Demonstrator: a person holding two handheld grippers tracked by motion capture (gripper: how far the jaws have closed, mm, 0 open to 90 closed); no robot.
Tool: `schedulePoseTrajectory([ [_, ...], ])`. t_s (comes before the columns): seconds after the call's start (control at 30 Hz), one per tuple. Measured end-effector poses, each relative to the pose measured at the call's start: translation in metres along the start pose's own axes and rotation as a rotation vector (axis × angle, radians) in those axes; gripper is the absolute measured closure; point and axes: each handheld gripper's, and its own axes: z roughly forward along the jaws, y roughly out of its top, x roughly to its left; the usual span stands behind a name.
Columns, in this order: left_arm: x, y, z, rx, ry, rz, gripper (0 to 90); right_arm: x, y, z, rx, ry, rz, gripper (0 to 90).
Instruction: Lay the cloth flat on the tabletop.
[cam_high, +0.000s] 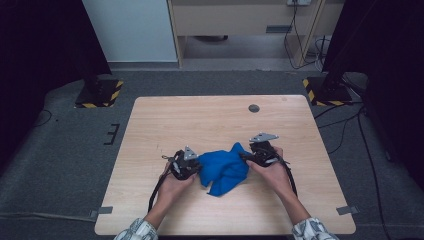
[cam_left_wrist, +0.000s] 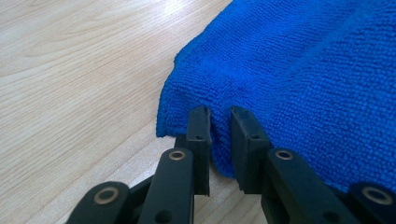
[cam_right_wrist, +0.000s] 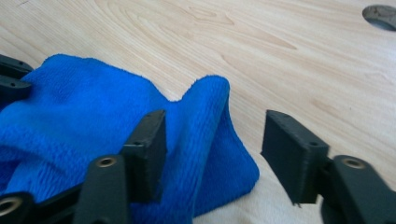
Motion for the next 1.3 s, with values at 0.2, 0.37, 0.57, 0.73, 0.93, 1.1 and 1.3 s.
schedulePoseTrajectory([
  [0.2, 0.000, -0.001, 0.000, -0.007, 0.006, -0.003, 75.5, -0.001, -0.002, 0.019, 0.063, 0.043, -0.004, 42.5],
  [0.37, 0.000, -0.001, 0.000, -0.010, 0.007, -0.001, 75.2, 0.004, -0.004, 0.017, 0.054, 0.072, -0.029, 73.4],
  [0.57, 0.001, 0.000, -0.002, -0.013, 0.010, -0.001, 75.4, 0.005, -0.002, 0.004, 0.012, 0.080, -0.009, 86.7],
  [0.73, 0.002, 0.000, -0.005, -0.026, 0.033, 0.006, 80.3, 0.002, 0.000, -0.005, -0.018, 0.079, 0.003, 86.8],
  [0.93, 0.007, 0.000, -0.009, -0.035, 0.034, -0.007, 86.3, -0.004, 0.001, -0.016, -0.056, 0.074, 0.020, 86.9],
  [1.1, 0.010, -0.001, -0.009, -0.039, 0.033, -0.022, 86.5, -0.006, -0.001, -0.026, -0.074, 0.084, 0.035, 86.9],
  [1.3, 0.010, 0.001, -0.009, -0.097, 0.036, -0.045, 74.9, 0.000, -0.002, -0.024, -0.060, 0.100, 0.030, 86.8],
])
